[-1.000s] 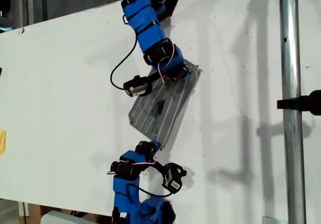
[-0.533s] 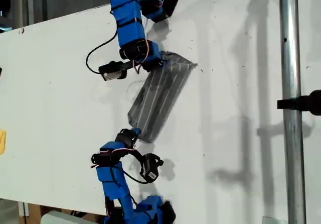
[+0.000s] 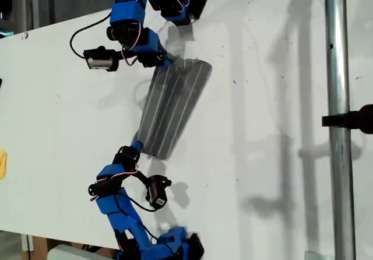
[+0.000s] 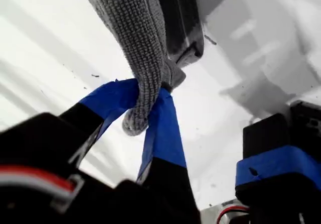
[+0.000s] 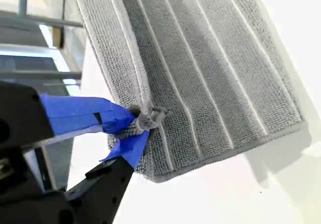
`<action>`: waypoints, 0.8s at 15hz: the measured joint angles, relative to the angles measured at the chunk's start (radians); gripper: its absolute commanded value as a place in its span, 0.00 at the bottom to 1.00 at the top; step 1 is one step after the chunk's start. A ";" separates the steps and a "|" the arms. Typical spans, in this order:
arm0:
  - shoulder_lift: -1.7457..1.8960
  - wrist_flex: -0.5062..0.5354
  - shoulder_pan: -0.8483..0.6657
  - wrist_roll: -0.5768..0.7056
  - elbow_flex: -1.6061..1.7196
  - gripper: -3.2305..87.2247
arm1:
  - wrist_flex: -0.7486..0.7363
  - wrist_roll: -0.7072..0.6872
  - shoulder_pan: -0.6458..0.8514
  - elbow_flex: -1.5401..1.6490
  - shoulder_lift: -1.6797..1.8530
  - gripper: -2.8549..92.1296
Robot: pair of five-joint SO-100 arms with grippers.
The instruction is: Grasp corners of a towel and fold twice.
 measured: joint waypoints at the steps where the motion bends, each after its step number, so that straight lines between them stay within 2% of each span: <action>1: 0.000 -0.006 0.000 0.005 0.000 0.01 | 0.002 -0.006 0.012 0.012 0.020 0.03; 3: -0.003 -0.018 0.000 0.006 0.000 0.01 | -0.005 0.018 -0.005 0.083 0.026 0.03; 5: -0.034 -0.018 0.002 0.005 0.000 0.01 | -0.066 0.103 -0.083 0.196 0.020 0.03; 8: -0.083 -0.009 0.017 -0.032 0.000 0.01 | -0.238 0.222 -0.212 0.331 0.003 0.03; 12: -0.172 0.012 0.026 -0.089 0.003 0.01 | -0.448 0.261 -0.258 0.453 -0.048 0.03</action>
